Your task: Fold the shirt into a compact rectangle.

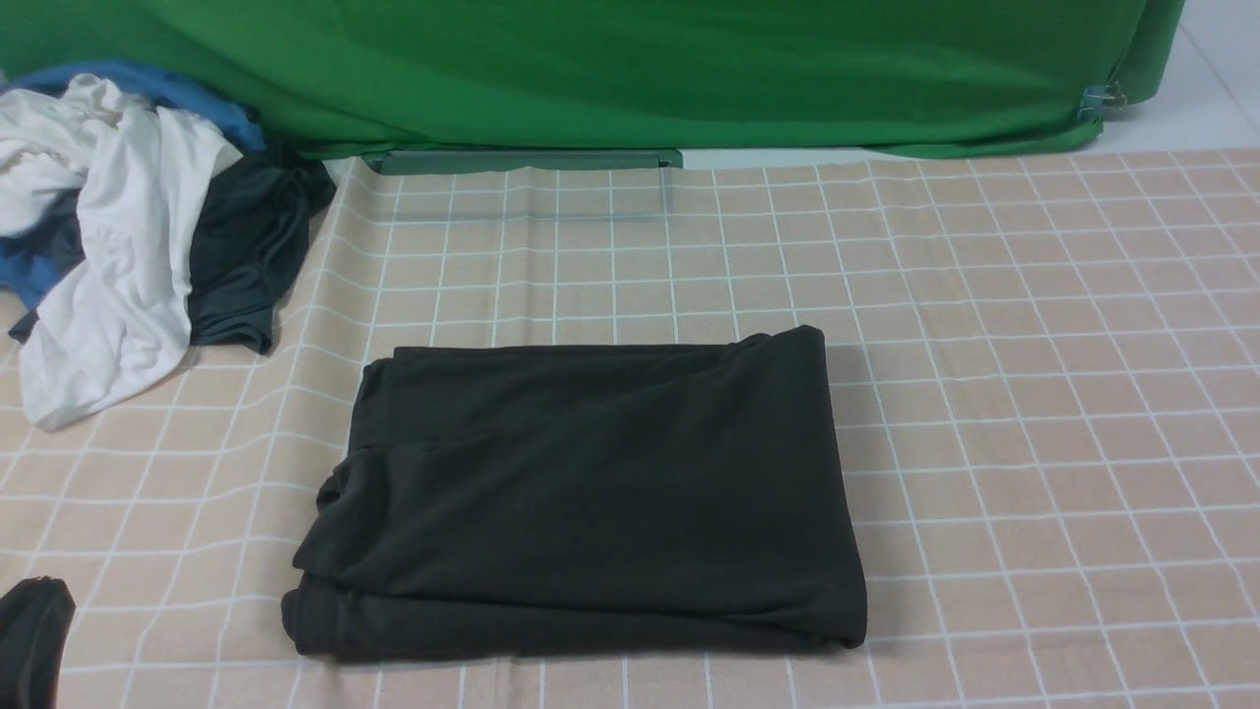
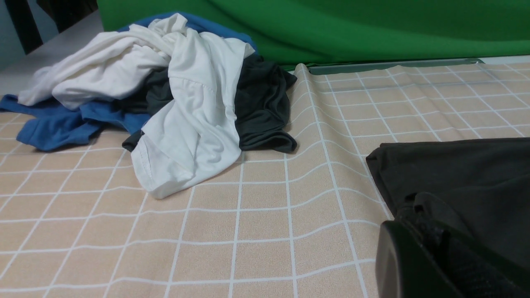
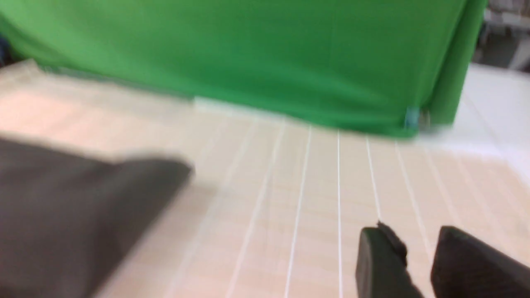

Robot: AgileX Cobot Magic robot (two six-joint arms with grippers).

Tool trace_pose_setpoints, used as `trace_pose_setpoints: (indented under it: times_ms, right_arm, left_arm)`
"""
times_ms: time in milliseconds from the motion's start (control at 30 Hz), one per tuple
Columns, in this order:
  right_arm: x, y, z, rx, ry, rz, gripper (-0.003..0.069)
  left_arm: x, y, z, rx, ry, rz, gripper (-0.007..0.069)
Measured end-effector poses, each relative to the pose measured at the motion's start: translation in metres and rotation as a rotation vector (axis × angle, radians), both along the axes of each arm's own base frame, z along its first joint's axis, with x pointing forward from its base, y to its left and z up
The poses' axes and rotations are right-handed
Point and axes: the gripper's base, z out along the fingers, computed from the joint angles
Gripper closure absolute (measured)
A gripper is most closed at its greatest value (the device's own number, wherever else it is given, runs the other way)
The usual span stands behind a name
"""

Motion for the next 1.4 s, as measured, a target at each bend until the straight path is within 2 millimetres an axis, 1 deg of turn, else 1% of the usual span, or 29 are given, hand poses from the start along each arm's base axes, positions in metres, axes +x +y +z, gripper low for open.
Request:
trace_pose_setpoints:
  times_ms: [100, 200, 1400]
  right_arm:
    - [-0.0051, -0.001, -0.0108, -0.012, 0.051, -0.004, 0.0423]
    - [-0.006, -0.0018, -0.0124, -0.023, 0.064, -0.014, 0.0423]
    - [-0.0062, -0.0027, -0.0124, -0.027, 0.063, -0.029, 0.0422]
  left_arm:
    - [0.0, 0.0, -0.0002, 0.0, 0.001, 0.0, 0.0605]
    - [-0.0001, 0.0, -0.0007, 0.0, 0.004, 0.0, 0.0605]
    - [0.0, 0.0001, -0.0006, 0.008, 0.003, -0.001, 0.0605]
